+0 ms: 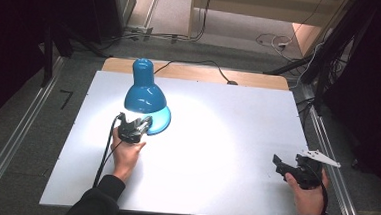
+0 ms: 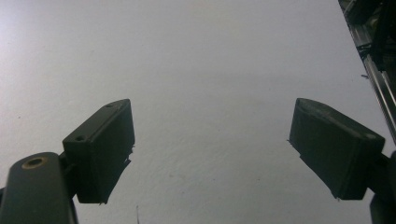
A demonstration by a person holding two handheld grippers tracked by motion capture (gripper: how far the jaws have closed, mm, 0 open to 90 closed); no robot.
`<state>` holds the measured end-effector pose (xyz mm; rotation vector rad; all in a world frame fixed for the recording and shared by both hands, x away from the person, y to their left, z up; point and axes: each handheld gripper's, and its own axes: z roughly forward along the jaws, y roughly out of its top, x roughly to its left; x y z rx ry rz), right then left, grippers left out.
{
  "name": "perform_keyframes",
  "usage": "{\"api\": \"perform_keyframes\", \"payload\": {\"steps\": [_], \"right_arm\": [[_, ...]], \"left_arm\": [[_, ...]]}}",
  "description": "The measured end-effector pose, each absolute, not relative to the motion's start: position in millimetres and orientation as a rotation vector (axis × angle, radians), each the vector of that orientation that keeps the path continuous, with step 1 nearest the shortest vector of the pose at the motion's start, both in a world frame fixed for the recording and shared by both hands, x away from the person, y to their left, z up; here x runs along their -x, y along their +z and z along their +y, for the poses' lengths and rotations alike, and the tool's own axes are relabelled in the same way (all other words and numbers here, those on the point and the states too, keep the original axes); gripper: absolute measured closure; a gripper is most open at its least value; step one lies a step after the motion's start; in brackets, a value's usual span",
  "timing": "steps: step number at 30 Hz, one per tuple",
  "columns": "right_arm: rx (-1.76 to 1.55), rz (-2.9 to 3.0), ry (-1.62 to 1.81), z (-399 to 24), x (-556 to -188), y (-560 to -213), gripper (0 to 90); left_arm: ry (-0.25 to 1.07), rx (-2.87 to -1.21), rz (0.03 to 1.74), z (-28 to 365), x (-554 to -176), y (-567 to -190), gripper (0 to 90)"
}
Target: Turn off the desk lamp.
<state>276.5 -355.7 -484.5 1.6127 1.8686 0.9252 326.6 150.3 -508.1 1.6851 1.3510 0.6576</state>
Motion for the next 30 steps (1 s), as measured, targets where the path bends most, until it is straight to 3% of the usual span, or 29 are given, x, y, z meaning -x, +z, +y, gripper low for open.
{"api": "perform_keyframes", "payload": {"steps": [30], "right_arm": [[-1.609,1.871,0.932,-357,-277,-485,12.7]], "left_arm": [[0.679,-1.641,1.372,161,-332,-508,90.0]]}}
